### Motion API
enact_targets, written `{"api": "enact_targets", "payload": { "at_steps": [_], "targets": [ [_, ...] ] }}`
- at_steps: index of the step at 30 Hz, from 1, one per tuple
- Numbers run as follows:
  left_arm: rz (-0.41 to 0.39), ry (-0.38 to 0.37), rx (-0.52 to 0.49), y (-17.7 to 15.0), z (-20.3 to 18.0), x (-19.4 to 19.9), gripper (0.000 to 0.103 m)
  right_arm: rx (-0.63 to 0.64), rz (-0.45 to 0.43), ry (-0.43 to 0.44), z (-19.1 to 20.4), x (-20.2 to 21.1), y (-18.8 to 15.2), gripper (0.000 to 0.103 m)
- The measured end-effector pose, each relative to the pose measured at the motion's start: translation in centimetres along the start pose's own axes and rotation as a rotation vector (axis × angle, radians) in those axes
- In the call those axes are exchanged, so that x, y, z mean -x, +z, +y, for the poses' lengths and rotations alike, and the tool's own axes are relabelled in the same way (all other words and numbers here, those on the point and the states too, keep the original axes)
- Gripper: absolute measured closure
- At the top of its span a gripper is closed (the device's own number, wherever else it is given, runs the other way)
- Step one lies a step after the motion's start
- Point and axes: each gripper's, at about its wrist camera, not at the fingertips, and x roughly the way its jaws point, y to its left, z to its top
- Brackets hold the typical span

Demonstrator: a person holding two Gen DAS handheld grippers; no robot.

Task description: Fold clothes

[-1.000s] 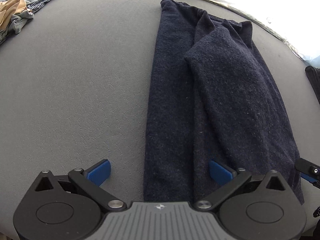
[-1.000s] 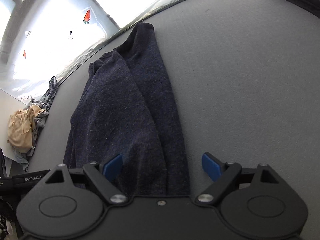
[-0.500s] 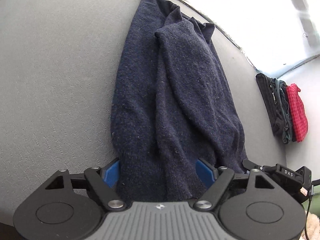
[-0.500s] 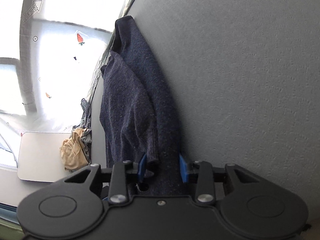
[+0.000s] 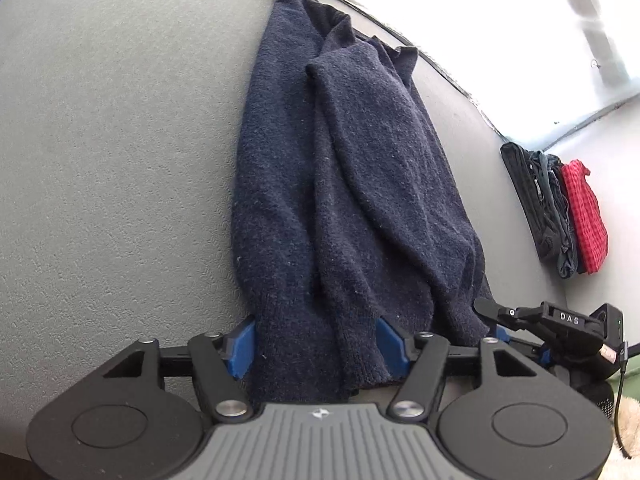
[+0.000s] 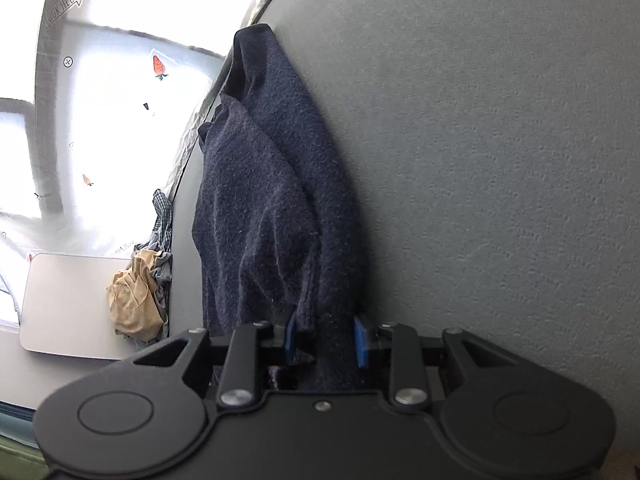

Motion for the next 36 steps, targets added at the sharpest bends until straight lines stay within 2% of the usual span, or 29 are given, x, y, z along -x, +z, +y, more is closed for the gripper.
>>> {"api": "enact_targets", "payload": {
  "at_steps": [1, 2, 4, 6, 9, 14, 17, 23, 29, 36],
  "targets": [
    [-0.018, 0.028, -0.024, -0.2, -0.5, 0.0, 0.052, 0.001, 0.002, 0.003, 0.1, -0.2, 0.0, 0.085],
    [-0.035, 0.036, -0.034, -0.2, -0.8, 0.2, 0.081, 0.011, -0.001, 0.011, 0.3, -0.2, 0.0, 0.085],
    [-0.064, 0.003, -0.017, 0.0, -0.7, 1.2, 0.080, 0.044, -0.010, 0.061, 0.9, 0.5, -0.1, 0.086],
    [-0.093, -0.031, -0.001, 0.1, -0.7, 2.2, 0.081, 0.040, -0.036, 0.157, 2.0, 1.6, 0.2, 0.087],
    [-0.190, -0.117, 0.054, 0.9, -0.8, 5.2, 0.081, 0.000, -0.089, 0.265, 3.0, 3.5, 0.9, 0.087],
    [-0.340, -0.207, 0.137, 3.5, -1.6, 8.1, 0.081, -0.034, -0.131, 0.357, 4.9, 3.9, 2.8, 0.087],
    [-0.395, -0.214, 0.114, 5.3, -2.4, 8.4, 0.081, -0.067, -0.149, 0.408, 5.8, 3.5, 4.3, 0.087],
    [-0.440, -0.216, 0.109, 8.7, -3.1, 7.6, 0.082, -0.056, -0.175, 0.395, 7.5, 2.2, 7.7, 0.087],
    [-0.474, -0.250, 0.103, 12.3, -3.0, 6.6, 0.083, -0.068, -0.198, 0.402, 8.4, 0.6, 10.5, 0.087],
    [-0.479, -0.231, 0.131, 18.7, -2.7, 3.6, 0.084, -0.138, -0.202, 0.401, 8.4, -3.0, 15.1, 0.087]
  ]
}}
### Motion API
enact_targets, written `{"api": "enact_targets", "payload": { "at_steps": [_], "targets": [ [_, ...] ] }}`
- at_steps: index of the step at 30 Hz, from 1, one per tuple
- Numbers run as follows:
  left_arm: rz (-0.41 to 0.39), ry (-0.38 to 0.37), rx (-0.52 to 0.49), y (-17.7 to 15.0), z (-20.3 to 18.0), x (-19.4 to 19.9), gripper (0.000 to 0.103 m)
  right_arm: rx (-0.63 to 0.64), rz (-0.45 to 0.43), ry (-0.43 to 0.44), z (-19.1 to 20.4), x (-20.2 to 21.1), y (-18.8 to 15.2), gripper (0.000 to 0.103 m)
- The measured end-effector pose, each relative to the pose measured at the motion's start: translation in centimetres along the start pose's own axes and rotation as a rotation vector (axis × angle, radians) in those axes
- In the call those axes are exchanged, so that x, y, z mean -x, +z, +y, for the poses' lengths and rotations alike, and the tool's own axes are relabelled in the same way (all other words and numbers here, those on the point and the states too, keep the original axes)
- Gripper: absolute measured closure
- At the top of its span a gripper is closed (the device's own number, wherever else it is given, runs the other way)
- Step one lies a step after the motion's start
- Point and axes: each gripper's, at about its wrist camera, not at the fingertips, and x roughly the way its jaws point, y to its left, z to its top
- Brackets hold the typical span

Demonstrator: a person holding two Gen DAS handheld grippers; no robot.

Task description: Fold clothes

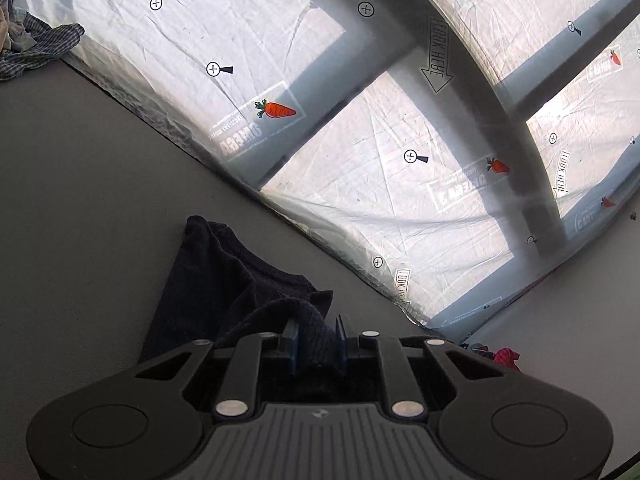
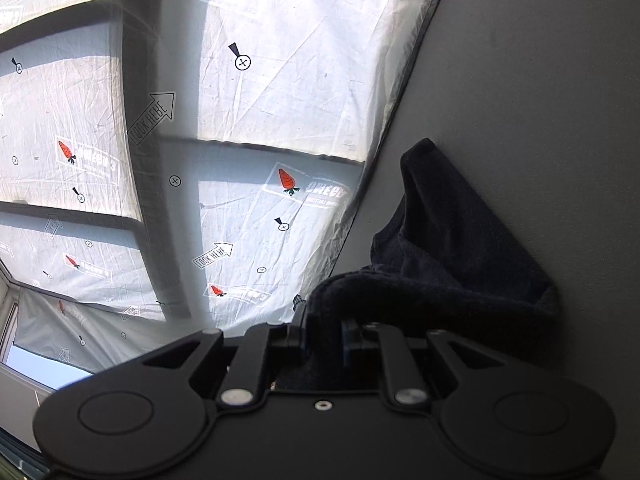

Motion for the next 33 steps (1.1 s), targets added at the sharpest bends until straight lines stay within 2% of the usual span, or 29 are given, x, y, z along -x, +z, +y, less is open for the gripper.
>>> {"api": "enact_targets", "payload": {
  "at_steps": [5, 10, 14, 17, 23, 26, 28, 31, 32, 33],
  "targets": [
    [0.011, 0.041, 0.031, 2.6, 1.5, -5.3, 0.084, -0.131, -0.004, -0.003, -2.3, -4.3, 3.4, 0.087],
    [0.041, 0.107, 0.093, 4.9, 4.4, -11.1, 0.088, -0.260, 0.002, -0.070, -5.9, -9.2, 7.0, 0.086],
    [0.035, 0.135, 0.137, 6.5, 6.1, -14.3, 0.089, -0.383, -0.015, -0.078, -9.0, -11.8, 8.9, 0.085],
    [0.047, 0.144, 0.128, 7.5, 6.3, -16.3, 0.090, -0.445, -0.017, -0.084, -10.3, -13.5, 10.0, 0.082],
    [0.091, 0.148, 0.117, 9.1, 6.6, -19.0, 0.088, -0.526, -0.025, -0.068, -10.9, -14.6, 11.9, 0.077],
    [0.128, 0.167, 0.112, 10.0, 6.5, -20.1, 0.087, -0.527, -0.020, -0.077, -10.3, -15.0, 12.7, 0.071],
    [0.138, 0.172, 0.111, 10.6, 6.2, -20.3, 0.085, -0.506, -0.026, -0.079, -9.4, -15.1, 13.2, 0.062],
    [0.127, 0.209, 0.105, 11.2, 5.7, -19.7, 0.072, -0.455, -0.049, -0.065, -7.9, -14.8, 13.9, 0.053],
    [0.110, 0.230, 0.096, 11.4, 5.5, -19.3, 0.058, -0.437, -0.067, -0.051, -7.3, -14.4, 14.1, 0.051],
    [0.076, 0.266, 0.082, 11.6, 5.2, -18.7, 0.040, -0.420, -0.086, -0.035, -6.6, -14.1, 14.4, 0.049]
  ]
}}
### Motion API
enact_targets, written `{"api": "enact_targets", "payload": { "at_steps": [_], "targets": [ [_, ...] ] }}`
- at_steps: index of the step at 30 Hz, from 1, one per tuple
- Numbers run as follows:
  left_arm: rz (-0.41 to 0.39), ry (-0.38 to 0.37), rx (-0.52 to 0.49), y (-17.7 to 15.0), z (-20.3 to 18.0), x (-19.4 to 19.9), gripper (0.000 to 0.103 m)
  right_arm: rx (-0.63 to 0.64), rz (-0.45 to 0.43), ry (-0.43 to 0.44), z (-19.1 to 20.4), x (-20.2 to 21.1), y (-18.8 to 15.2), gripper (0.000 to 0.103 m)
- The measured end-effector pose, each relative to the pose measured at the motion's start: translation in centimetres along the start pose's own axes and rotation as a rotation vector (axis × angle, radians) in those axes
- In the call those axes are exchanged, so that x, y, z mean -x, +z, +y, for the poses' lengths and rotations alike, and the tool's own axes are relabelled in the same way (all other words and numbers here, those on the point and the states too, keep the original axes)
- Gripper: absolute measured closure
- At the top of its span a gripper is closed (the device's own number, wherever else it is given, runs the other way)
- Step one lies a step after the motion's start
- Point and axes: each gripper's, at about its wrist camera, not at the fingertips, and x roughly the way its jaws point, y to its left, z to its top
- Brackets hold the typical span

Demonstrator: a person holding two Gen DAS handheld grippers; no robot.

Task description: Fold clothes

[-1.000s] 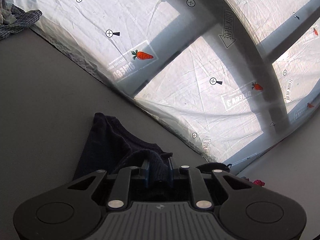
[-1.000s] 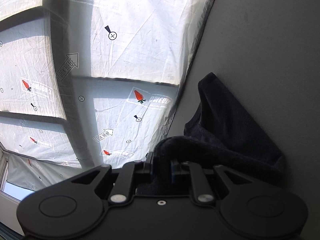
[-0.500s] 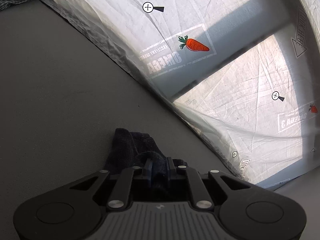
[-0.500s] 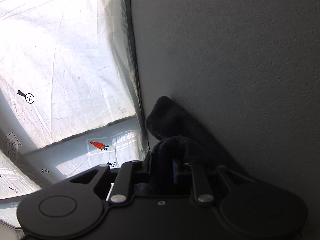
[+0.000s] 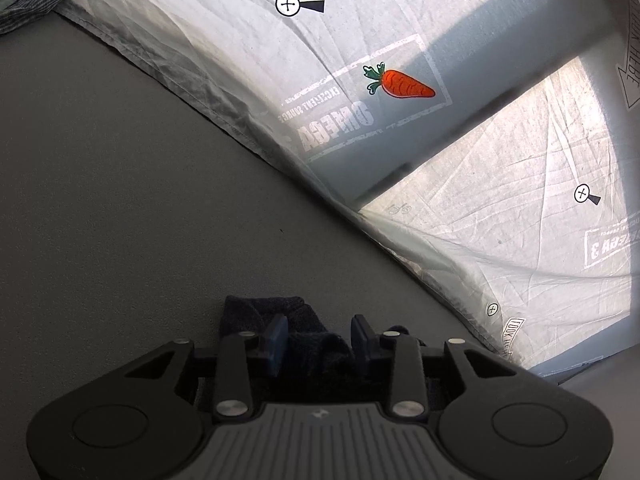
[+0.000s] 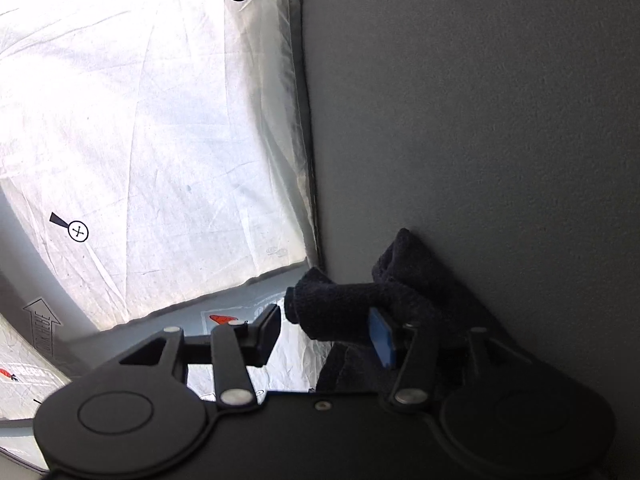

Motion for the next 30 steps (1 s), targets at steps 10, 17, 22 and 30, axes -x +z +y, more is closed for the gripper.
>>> {"api": "enact_targets", "payload": {
  "at_steps": [10, 17, 22, 30],
  "targets": [
    [0.083, 0.122, -0.159, -1.3, -0.2, 1.0, 0.011, 0.990, 0.028, -0.574, 6.6, -2.2, -7.6, 0.020],
    [0.178, 0.210, -0.333, -3.0, -1.3, -2.4, 0.010, 1.411, 0.057, -0.706, 4.1, -5.0, -11.6, 0.013],
    [0.222, 0.190, -0.325, -2.2, -0.9, -4.2, 0.010, 1.342, 0.083, -0.674, 4.5, -6.4, -9.7, 0.012],
    [0.235, 0.078, -0.342, -1.6, -1.1, -5.0, 0.010, 1.232, 0.148, -0.611, 4.1, -7.5, -8.5, 0.029]
  ]
}}
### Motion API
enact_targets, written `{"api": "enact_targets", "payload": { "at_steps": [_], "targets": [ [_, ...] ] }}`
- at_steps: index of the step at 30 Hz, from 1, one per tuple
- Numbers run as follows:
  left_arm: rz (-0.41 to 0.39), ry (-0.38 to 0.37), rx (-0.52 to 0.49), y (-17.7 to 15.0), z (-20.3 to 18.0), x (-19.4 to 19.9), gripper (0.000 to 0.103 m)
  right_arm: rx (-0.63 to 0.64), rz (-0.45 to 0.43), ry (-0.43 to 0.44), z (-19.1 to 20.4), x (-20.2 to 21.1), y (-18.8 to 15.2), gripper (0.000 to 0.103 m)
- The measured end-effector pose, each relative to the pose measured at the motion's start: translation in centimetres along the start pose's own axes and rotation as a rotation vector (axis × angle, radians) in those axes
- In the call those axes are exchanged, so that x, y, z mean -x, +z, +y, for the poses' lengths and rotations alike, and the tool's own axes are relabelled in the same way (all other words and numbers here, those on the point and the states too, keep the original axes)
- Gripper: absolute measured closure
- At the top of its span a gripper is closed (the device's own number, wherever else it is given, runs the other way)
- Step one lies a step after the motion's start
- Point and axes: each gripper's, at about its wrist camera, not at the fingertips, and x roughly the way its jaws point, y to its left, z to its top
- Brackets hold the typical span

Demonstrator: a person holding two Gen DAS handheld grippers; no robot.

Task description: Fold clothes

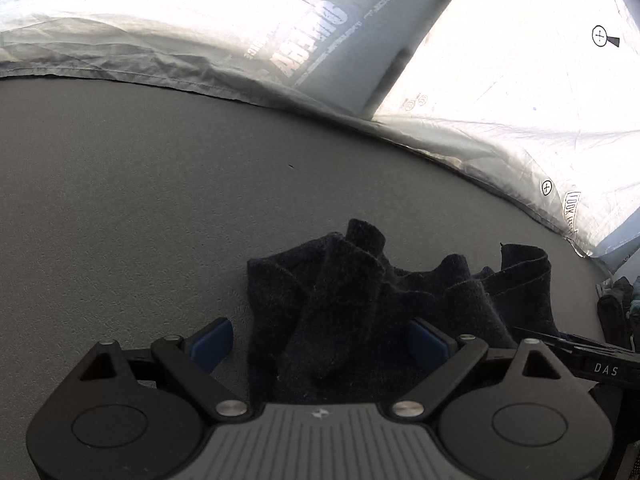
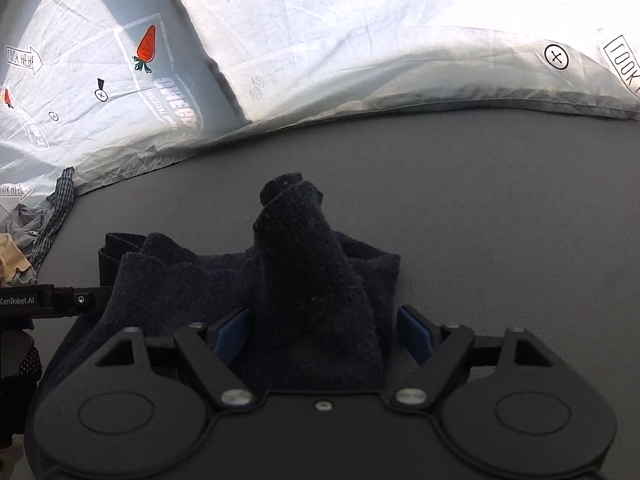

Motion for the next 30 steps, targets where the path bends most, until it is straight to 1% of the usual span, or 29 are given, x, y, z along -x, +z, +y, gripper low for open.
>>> {"api": "enact_targets", "payload": {
  "at_steps": [1, 3, 4, 5, 6, 7, 8, 9, 11, 13, 14, 17, 20, 25, 27, 30],
  "targets": [
    [-0.015, -0.015, 0.007, -0.1, -0.1, 0.0, 0.010, -0.009, -0.002, 0.004, 0.0, 0.0, 0.0, 0.031],
    [-0.048, -0.015, 0.025, -0.6, -0.3, 0.0, 0.017, -0.020, -0.006, 0.010, 0.1, 0.1, -0.1, 0.036],
    [-0.066, -0.009, 0.035, -0.8, -0.4, 0.1, 0.021, -0.039, -0.008, 0.022, 0.0, 0.2, -0.1, 0.044],
    [-0.075, 0.000, 0.033, -1.0, -0.6, 0.3, 0.037, -0.050, -0.013, 0.031, 0.0, 0.3, -0.1, 0.048],
    [-0.078, 0.006, 0.023, -1.2, -0.8, 0.5, 0.052, -0.056, -0.017, 0.037, 0.1, 0.5, -0.1, 0.056],
    [-0.082, 0.001, 0.032, -1.3, -1.0, 0.7, 0.061, -0.063, -0.022, 0.044, 0.2, 0.7, -0.1, 0.070],
    [-0.085, -0.002, 0.050, -1.5, -1.0, 1.0, 0.072, -0.041, -0.032, 0.034, 0.6, 1.0, -0.3, 0.074],
    [-0.094, 0.008, 0.061, -1.7, -1.2, 1.4, 0.075, -0.008, -0.045, 0.017, 1.1, 1.4, -0.4, 0.077],
    [-0.115, 0.030, 0.057, -2.1, -2.0, 2.7, 0.078, 0.143, -0.084, -0.057, 3.4, 3.0, -0.9, 0.079],
    [-0.158, 0.030, 0.046, -2.6, -3.2, 4.8, 0.079, 0.286, -0.147, -0.124, 6.1, 5.2, -1.6, 0.081],
    [-0.183, 0.030, 0.039, -2.9, -3.8, 6.0, 0.079, 0.315, -0.178, -0.147, 7.0, 6.4, -2.0, 0.081],
    [-0.255, 0.022, 0.022, -4.1, -5.8, 10.2, 0.080, 0.353, -0.262, -0.202, 8.9, 10.0, -3.3, 0.082],
    [-0.312, -0.023, 0.029, -5.7, -7.0, 14.5, 0.081, 0.388, -0.342, -0.251, 9.7, 14.6, -4.7, 0.082],
    [-0.369, -0.145, 0.038, -8.4, -7.7, 19.8, 0.082, 0.394, -0.454, -0.348, 10.6, 21.3, -7.0, 0.082],
    [-0.391, -0.188, 0.010, -9.3, -8.4, 21.1, 0.082, 0.380, -0.491, -0.390, 10.8, 23.5, -7.5, 0.083],
    [-0.408, -0.252, -0.019, -10.3, -9.6, 22.4, 0.082, 0.382, -0.518, -0.454, 11.0, 25.9, -7.6, 0.083]
  ]
}}
